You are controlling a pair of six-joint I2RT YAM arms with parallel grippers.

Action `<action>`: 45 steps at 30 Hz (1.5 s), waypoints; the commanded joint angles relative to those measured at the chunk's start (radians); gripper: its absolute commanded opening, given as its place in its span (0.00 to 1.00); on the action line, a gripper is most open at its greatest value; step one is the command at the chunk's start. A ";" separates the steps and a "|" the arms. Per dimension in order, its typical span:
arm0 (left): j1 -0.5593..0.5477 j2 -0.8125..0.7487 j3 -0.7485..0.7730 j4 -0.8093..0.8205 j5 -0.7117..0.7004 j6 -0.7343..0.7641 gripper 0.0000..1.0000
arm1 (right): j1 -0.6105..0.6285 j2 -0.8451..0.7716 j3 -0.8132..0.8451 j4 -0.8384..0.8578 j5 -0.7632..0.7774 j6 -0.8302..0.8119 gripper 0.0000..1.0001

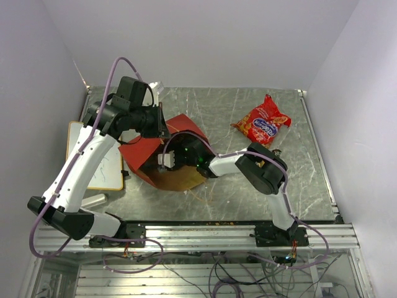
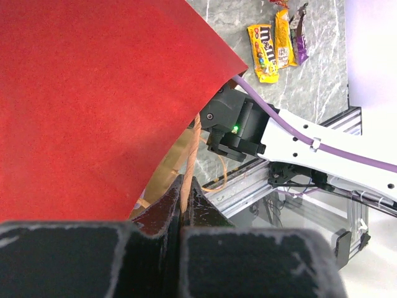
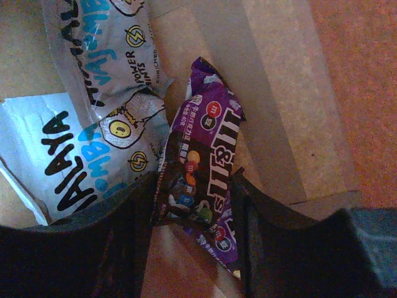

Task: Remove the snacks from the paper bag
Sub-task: Take out the snack from the paper bag.

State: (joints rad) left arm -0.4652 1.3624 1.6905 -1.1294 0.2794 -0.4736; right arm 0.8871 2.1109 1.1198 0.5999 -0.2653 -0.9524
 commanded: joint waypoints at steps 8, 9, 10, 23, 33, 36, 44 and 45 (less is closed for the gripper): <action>0.008 -0.021 0.004 0.002 -0.008 -0.033 0.07 | -0.001 0.018 0.047 -0.004 -0.014 0.038 0.24; 0.008 -0.025 -0.001 0.003 -0.008 -0.039 0.07 | -0.001 0.007 0.041 -0.005 -0.018 0.042 0.20; 0.008 -0.029 -0.006 0.006 -0.008 -0.045 0.07 | -0.001 -0.004 0.036 -0.013 -0.022 0.047 0.16; 0.008 -0.047 -0.065 0.093 0.029 -0.090 0.07 | 0.015 -0.238 -0.099 -0.152 -0.045 0.095 0.00; 0.009 -0.030 -0.080 0.156 0.043 -0.095 0.07 | 0.035 -0.552 -0.243 -0.326 -0.056 0.270 0.00; 0.008 -0.022 -0.087 0.182 0.061 -0.094 0.07 | 0.044 -0.674 -0.283 -0.425 -0.027 0.307 0.00; 0.010 -0.014 -0.132 0.215 0.065 -0.085 0.07 | 0.046 -0.979 -0.254 -0.822 0.036 0.458 0.00; 0.010 -0.015 -0.138 0.207 0.051 -0.085 0.07 | 0.046 -1.016 -0.237 -0.867 0.062 0.495 0.00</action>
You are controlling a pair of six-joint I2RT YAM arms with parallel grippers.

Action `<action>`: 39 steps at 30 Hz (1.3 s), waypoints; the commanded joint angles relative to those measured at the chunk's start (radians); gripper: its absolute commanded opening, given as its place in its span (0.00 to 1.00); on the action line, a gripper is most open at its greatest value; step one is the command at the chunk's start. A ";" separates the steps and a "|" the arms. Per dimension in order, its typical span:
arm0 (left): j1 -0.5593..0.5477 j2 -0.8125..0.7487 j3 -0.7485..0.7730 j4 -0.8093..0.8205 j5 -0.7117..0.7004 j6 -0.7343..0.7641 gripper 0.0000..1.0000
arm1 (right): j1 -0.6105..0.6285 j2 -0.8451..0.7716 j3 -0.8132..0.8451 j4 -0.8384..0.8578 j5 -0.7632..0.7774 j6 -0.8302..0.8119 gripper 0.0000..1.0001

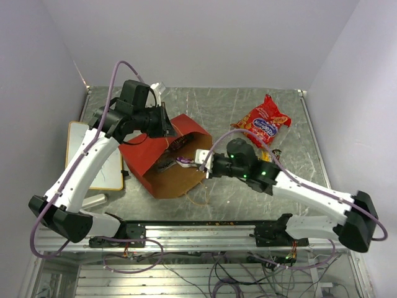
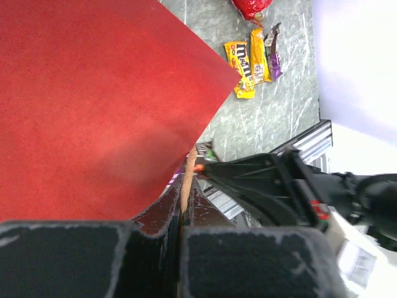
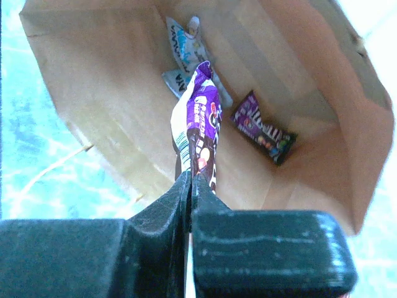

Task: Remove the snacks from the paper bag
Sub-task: Take out the snack from the paper bag, then place the snack at the center of the board.

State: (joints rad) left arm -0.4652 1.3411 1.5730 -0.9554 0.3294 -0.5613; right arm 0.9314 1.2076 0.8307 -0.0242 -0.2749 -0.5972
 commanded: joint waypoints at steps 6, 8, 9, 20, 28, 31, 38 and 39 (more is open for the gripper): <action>0.015 -0.020 -0.102 0.073 0.000 -0.024 0.07 | 0.002 -0.217 0.143 -0.446 0.212 0.410 0.00; 0.018 -0.023 -0.109 0.081 -0.002 -0.025 0.07 | 0.002 -0.246 0.159 -0.488 0.256 0.513 0.00; 0.021 -0.018 -0.103 0.079 -0.004 -0.021 0.07 | 0.003 -0.260 0.162 -0.502 0.287 0.575 0.00; 0.061 0.030 -0.018 0.019 -0.026 0.057 0.07 | -0.001 -0.321 0.195 -0.707 0.878 1.036 0.00; 0.066 0.003 -0.046 0.030 0.009 0.029 0.07 | -0.262 -0.248 0.072 -0.544 0.801 0.898 0.00; 0.065 -0.005 -0.044 0.025 0.006 0.026 0.07 | -0.390 -0.216 0.018 -0.469 0.661 0.832 0.00; 0.065 -0.014 -0.034 0.009 -0.017 0.029 0.07 | -0.652 -0.159 -0.082 -0.335 0.335 0.731 0.00; 0.065 -0.014 -0.034 0.010 -0.018 0.029 0.07 | -0.675 -0.151 -0.089 -0.321 0.318 0.728 0.00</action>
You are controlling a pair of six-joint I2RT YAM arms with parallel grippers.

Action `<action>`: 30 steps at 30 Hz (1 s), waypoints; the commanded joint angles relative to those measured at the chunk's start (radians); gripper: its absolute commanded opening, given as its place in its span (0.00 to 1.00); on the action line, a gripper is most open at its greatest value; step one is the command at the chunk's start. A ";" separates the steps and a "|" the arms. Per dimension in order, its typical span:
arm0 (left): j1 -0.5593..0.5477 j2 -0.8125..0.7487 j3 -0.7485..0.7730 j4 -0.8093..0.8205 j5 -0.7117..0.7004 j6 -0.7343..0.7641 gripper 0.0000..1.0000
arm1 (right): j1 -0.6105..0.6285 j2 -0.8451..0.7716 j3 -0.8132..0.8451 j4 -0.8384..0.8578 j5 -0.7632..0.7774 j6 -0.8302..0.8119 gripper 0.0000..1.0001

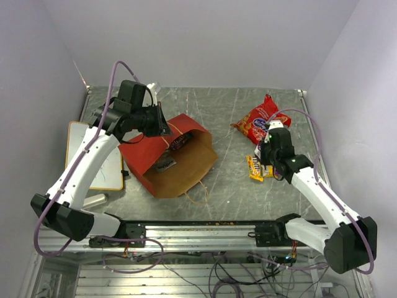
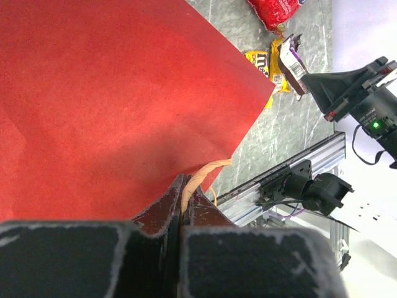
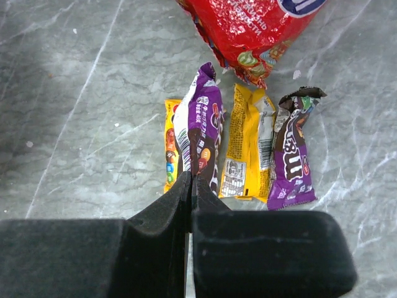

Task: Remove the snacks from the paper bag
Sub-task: Place the snack at the center of the board.

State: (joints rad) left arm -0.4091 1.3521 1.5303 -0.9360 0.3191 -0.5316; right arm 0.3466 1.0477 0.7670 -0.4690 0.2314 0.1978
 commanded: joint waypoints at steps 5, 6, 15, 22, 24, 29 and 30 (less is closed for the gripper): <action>0.011 -0.017 0.011 -0.008 -0.007 -0.002 0.07 | -0.188 0.063 -0.009 0.110 -0.245 -0.070 0.00; 0.011 -0.016 0.012 -0.006 -0.005 -0.002 0.07 | -0.204 0.074 -0.006 0.100 -0.264 -0.058 0.00; 0.012 -0.008 -0.004 0.023 0.012 -0.013 0.07 | -0.249 0.085 -0.052 0.138 -0.292 0.011 0.00; 0.013 -0.011 0.000 0.017 0.005 -0.005 0.07 | -0.251 0.108 -0.052 0.090 -0.249 0.086 0.00; 0.013 -0.009 0.004 0.016 0.007 0.001 0.07 | -0.250 0.118 -0.050 0.072 -0.231 0.106 0.00; 0.018 -0.002 0.025 -0.001 0.002 0.022 0.07 | -0.251 0.121 -0.030 -0.015 -0.197 0.132 0.13; 0.019 -0.001 0.025 -0.001 0.002 0.024 0.07 | -0.251 0.114 -0.029 -0.030 -0.187 0.137 0.22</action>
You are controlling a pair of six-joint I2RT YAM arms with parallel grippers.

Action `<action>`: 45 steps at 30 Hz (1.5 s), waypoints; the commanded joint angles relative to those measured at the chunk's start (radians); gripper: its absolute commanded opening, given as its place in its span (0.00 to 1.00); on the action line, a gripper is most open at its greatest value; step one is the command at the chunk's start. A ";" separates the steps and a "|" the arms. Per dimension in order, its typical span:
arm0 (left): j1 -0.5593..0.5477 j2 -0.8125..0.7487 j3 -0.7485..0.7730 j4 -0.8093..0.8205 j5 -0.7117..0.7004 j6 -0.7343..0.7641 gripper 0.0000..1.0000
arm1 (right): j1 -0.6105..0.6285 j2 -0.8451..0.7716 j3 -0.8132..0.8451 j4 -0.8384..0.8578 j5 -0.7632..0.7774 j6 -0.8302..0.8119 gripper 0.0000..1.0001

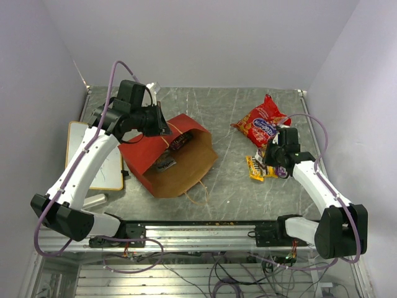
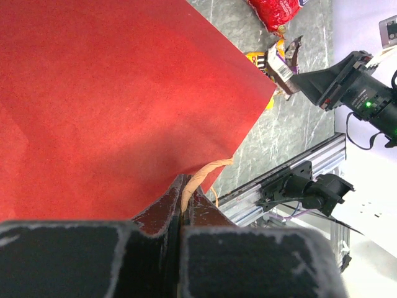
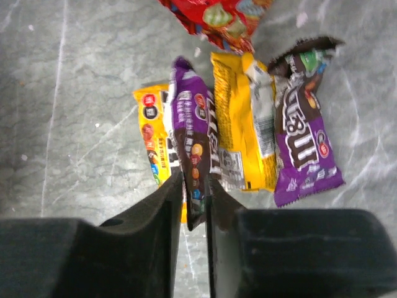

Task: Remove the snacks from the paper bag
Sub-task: Place the snack at the center of the board, then take out the snack from the paper bag.

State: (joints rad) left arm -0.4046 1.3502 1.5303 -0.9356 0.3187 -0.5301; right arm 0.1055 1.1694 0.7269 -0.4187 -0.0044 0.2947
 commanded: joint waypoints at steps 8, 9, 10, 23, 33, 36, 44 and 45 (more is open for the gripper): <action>0.016 0.015 0.027 0.008 0.032 0.026 0.07 | -0.010 -0.125 0.076 -0.107 -0.050 -0.020 0.45; 0.016 0.016 0.025 0.011 0.035 0.024 0.07 | -0.010 -0.135 0.077 -0.090 -0.076 -0.042 0.46; 0.016 0.017 0.021 0.015 0.039 0.021 0.07 | -0.010 -0.142 0.071 -0.061 -0.109 -0.063 0.49; 0.016 0.009 0.010 0.026 0.039 -0.014 0.07 | 0.196 -0.034 0.100 0.340 -0.456 -0.104 0.59; 0.016 0.019 0.057 -0.006 0.021 -0.027 0.07 | 0.414 0.076 0.228 0.248 -0.564 -0.563 0.60; 0.016 0.025 0.069 -0.019 0.019 -0.024 0.07 | 0.473 0.043 0.163 0.358 -0.610 -0.646 0.60; 0.016 0.022 0.080 -0.020 0.008 -0.015 0.07 | 0.619 0.039 0.117 0.439 -0.579 -0.902 0.60; 0.017 0.026 0.083 -0.019 0.008 -0.013 0.07 | 0.645 0.047 0.116 0.443 -0.567 -0.947 0.60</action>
State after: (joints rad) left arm -0.3969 1.3712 1.5745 -0.9478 0.3408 -0.5503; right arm 0.6834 1.2171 0.8558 -0.0483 -0.5861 -0.4561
